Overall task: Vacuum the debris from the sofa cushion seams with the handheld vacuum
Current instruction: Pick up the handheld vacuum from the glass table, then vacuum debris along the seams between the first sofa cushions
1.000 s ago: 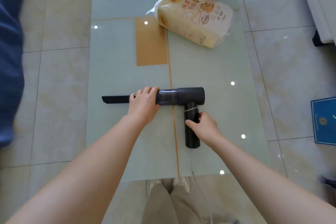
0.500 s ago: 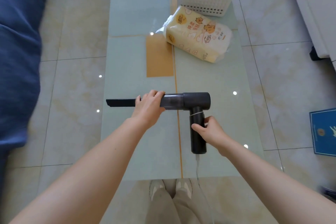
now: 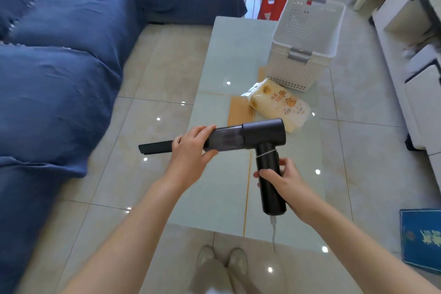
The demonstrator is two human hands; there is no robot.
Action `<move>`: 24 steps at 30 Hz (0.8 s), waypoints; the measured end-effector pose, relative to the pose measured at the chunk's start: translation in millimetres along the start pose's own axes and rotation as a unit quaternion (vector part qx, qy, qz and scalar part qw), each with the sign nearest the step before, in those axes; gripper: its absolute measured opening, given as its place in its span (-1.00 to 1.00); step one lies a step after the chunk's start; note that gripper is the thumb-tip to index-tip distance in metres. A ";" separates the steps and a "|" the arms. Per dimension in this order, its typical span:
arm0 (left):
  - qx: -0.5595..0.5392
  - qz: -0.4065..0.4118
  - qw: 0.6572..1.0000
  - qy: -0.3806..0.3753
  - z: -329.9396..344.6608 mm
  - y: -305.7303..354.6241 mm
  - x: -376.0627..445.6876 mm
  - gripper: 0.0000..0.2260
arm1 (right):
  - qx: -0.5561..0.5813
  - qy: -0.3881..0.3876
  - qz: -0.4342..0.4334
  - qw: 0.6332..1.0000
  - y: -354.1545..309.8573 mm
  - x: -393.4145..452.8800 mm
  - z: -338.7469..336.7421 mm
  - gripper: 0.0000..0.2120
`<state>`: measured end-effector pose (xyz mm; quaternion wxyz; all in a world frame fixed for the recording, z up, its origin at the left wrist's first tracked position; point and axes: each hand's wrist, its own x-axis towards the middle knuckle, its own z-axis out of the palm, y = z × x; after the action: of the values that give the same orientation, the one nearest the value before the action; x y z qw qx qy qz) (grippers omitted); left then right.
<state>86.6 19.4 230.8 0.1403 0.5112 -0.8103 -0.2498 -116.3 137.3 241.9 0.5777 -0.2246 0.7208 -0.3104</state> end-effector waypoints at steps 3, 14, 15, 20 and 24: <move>-0.003 -0.014 0.999 0.051 -51.3 -1.2 -28.2 -0.50 | 0.013 -0.045 -0.030 0.998 -30.9 -32.1 22.7 -0.58; 0.003 -0.097 0.976 0.197 -197.6 -69.3 -156.5 -0.53 | 0.107 -0.223 0.003 0.969 -104.4 -111.3 154.2 -0.62; 0.007 -0.104 0.973 0.205 -207.4 -79.0 -168.2 -0.53 | 0.118 -0.243 0.014 0.963 -107.6 -117.2 167.8 -0.64; -0.017 -0.169 0.954 0.249 -262.2 -132.8 -241.6 -0.52 | 0.097 -0.330 0.058 0.937 -120.7 -145.9 265.0 -0.56; -0.013 -0.214 0.937 0.277 -301.0 -173.8 -302.0 -0.51 | 0.048 -0.362 0.072 0.928 -123.1 -172.3 344.5 -0.48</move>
<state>496.0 150.7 395.5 0.3091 0.7195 -0.6076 -0.1328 254.3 103.1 400.2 0.8304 -0.2411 0.4611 -0.1991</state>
